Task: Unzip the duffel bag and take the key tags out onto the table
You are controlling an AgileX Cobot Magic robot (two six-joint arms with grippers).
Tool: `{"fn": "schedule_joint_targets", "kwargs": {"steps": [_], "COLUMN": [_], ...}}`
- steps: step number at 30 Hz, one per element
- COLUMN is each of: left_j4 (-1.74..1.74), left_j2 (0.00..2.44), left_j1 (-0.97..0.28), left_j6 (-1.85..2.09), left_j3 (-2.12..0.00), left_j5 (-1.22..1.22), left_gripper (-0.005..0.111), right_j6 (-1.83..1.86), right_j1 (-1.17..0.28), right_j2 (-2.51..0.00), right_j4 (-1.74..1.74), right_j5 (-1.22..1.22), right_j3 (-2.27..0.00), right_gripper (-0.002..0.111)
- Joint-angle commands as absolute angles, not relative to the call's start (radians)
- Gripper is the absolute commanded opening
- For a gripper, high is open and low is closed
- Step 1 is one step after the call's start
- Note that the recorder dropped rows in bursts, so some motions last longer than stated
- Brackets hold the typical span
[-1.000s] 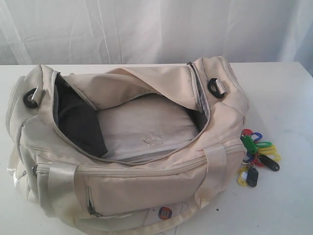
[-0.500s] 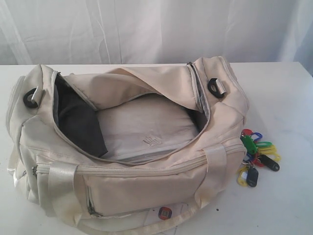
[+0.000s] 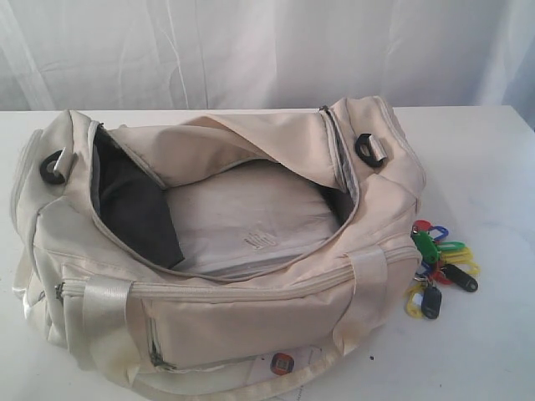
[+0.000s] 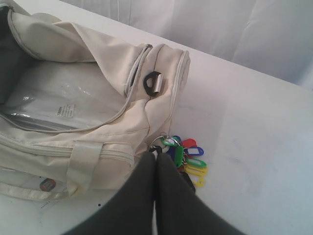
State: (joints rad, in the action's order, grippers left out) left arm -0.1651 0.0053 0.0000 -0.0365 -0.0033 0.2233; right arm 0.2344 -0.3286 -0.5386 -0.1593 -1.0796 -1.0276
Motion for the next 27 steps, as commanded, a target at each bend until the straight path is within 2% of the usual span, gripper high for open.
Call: {"fn": "schedule_joint_targets", "kwargs": {"steps": [1,22,27], "left_j4": [-0.174,-0.164,-0.031], "left_j2": [0.000,0.000,0.000], "left_j1": [-0.002,-0.002,-0.002], "left_j6": [-0.046,0.070,-0.022], "left_j3": [0.000,0.000,0.000], "left_j5": [0.233,0.219,0.199], "left_gripper": [0.000,0.000,0.000], "right_j6": [0.240,0.240,0.240], "right_j1": [-0.331,-0.331,-0.331], "right_j2": [-0.534,-0.534,-0.534], "right_j4": [-0.160,-0.160,-0.160], "right_j5": [-1.067,-1.067,-1.067], "right_j3": [-1.025,-1.025,-1.025], "right_gripper": [0.000,0.000,0.000]}}
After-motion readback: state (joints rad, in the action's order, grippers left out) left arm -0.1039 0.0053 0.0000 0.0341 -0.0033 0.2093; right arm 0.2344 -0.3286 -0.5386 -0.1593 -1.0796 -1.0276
